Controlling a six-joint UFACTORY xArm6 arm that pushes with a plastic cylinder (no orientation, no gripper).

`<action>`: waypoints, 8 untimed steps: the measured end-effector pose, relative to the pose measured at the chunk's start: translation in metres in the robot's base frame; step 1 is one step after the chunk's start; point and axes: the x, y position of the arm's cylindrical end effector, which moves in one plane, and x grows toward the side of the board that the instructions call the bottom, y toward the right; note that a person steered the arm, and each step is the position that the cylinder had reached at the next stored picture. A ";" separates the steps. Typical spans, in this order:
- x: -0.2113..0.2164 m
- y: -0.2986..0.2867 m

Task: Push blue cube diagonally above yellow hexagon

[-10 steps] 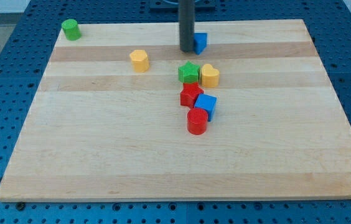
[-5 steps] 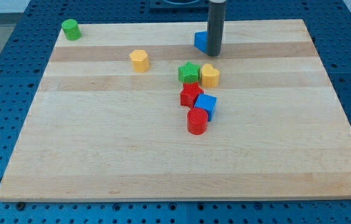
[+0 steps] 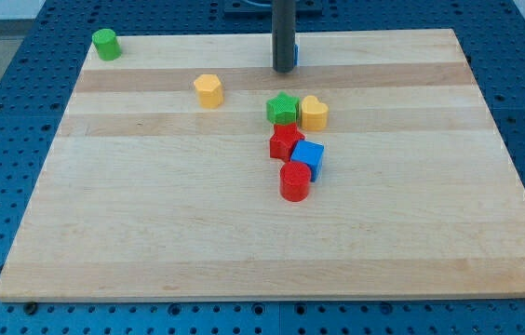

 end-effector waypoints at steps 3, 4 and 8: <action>-0.021 0.056; -0.028 0.024; 0.031 0.000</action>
